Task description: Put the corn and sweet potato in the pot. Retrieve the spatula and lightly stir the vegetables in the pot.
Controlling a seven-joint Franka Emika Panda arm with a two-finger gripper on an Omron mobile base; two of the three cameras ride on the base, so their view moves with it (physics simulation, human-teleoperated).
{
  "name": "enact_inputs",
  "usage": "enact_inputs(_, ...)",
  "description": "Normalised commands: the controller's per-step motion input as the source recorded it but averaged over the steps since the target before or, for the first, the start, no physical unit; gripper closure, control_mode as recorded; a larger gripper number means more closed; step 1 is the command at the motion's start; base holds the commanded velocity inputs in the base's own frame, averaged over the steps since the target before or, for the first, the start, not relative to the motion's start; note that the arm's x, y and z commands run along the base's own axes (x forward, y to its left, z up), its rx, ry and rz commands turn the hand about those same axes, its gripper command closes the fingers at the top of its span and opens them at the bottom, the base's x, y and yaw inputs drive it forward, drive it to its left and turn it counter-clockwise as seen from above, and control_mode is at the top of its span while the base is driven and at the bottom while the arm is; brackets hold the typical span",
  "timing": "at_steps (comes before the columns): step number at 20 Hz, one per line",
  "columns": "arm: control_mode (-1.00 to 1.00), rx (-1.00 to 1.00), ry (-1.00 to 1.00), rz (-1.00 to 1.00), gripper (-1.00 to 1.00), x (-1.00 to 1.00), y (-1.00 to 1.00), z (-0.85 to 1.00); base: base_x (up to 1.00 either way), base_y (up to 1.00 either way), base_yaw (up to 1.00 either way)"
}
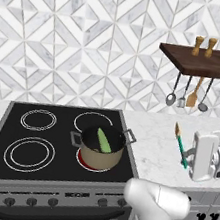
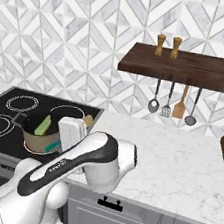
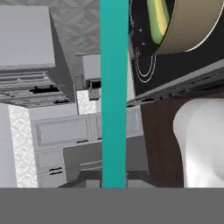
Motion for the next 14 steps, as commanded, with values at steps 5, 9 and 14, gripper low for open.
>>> enact_inputs(5, -1.00, 0.41, 0.27, 0.04, 1.00, -0.01, 0.30, 0.46, 0.00, 0.00, 0.00)
enact_inputs(9, -1.00, 0.37, 0.48, 0.01, 1.00, -0.05, 0.26, 0.55, 0.00, 0.00, 0.00)
enact_inputs(14, -1.00, 0.37, 0.66, 0.02, 1.00, -0.01, 0.16, 0.53, 0.00, 0.00, 0.00)
